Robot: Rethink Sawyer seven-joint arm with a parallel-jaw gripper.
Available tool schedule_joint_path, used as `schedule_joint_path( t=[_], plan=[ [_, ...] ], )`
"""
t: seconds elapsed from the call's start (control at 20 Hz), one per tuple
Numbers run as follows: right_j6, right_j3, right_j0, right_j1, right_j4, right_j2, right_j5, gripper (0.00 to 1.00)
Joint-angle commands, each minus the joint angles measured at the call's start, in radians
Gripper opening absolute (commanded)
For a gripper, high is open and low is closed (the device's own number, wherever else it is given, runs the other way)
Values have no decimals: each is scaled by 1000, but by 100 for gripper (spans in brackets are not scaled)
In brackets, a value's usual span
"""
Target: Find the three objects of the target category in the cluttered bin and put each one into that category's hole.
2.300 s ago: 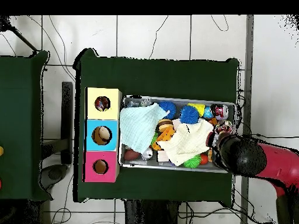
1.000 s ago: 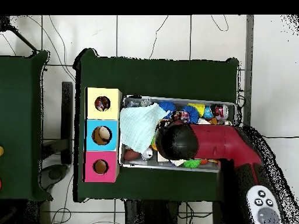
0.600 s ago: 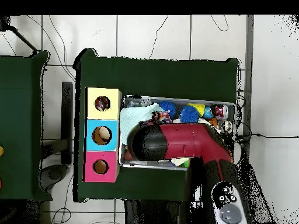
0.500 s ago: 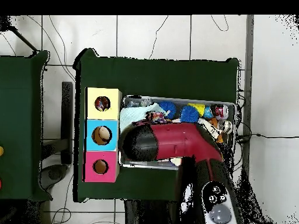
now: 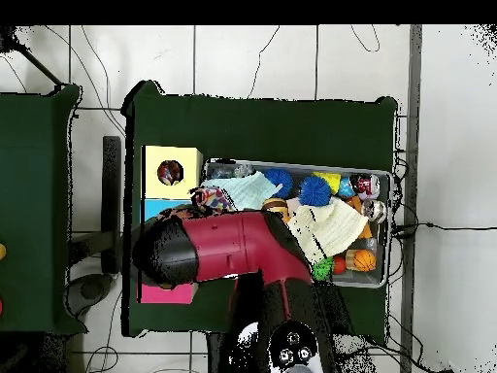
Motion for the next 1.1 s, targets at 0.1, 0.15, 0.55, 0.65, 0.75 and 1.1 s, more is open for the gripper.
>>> schedule_joint_path(
  t=[0.1, 0.15, 0.55, 0.65, 0.75, 1.1],
  plan=[
    [200, 70, -10, 22, 106, 9, -79, 0],
    [202, 70, -12, 45, 117, 14, -108, 0],
    [210, 12, 23, 138, 132, -15, -179, 0],
    [216, 2, 38, 147, 140, -28, -186, 0],
    [230, -15, 58, 160, 151, -42, -184, 0],
    [266, -34, 119, 185, 195, -81, -194, 0]
  ],
)
